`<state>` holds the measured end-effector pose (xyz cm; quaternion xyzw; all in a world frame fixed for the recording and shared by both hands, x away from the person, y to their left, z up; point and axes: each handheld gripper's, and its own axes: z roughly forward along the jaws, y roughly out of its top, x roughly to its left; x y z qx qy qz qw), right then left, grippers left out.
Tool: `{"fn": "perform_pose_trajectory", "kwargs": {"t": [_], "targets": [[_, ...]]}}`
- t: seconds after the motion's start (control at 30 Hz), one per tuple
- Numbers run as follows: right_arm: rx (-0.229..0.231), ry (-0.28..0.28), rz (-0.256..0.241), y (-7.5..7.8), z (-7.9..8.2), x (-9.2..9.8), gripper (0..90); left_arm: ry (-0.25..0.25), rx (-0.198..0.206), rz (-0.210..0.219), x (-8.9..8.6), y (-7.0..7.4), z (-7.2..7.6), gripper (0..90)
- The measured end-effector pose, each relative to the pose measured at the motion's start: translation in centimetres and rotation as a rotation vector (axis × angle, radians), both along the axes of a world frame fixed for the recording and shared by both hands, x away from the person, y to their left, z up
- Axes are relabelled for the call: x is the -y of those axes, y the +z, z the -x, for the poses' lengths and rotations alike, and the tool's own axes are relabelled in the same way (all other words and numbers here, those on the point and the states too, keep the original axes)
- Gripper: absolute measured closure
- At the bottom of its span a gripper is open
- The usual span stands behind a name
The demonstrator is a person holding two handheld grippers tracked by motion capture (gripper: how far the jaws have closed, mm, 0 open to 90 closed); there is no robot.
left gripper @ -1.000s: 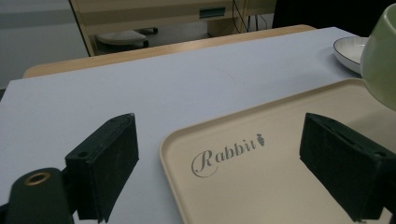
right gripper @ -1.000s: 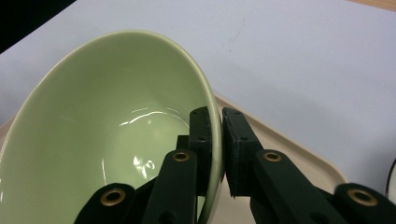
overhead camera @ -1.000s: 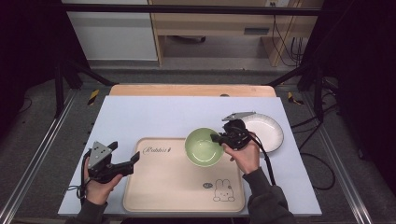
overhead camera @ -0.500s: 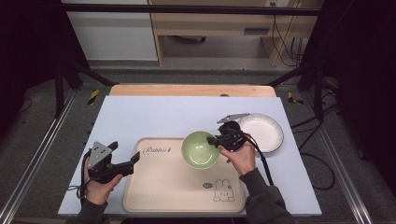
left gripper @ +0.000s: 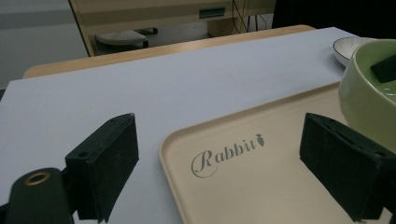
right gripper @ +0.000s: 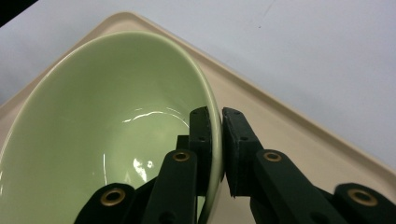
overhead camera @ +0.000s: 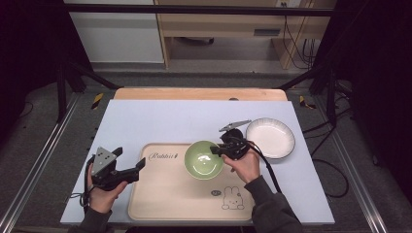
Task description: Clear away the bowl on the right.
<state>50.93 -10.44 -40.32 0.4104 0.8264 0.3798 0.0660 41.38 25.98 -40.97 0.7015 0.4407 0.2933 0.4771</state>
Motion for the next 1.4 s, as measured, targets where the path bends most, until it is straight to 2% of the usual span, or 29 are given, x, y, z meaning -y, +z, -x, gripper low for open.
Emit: {"fn": "perform_pose_trajectory", "kwargs": {"t": [0.33,0.83,0.9,1.1,1.4], "targets": [[-0.055,0.039,0.009,-1.5,-0.1,-1.3,83.0,0.0,0.0,0.0,0.0,0.0,0.0,11.4],[-0.098,0.073,0.047,-3.0,-0.2,-2.6,82.8,0.001,-0.001,0.001,0.0,0.0,0.0,11.4],[-0.107,0.072,0.041,-3.2,-0.2,-2.7,82.8,0.002,-0.001,0.001,-0.1,0.0,0.0,11.4],[-0.12,0.07,0.035,-3.3,-0.3,-2.7,82.9,0.001,-0.001,0.001,0.0,0.0,0.0,11.4],[-0.103,0.085,0.04,-3.6,-0.5,-2.6,82.9,0.002,-0.002,-0.001,-0.1,0.0,0.0,11.4]]}}
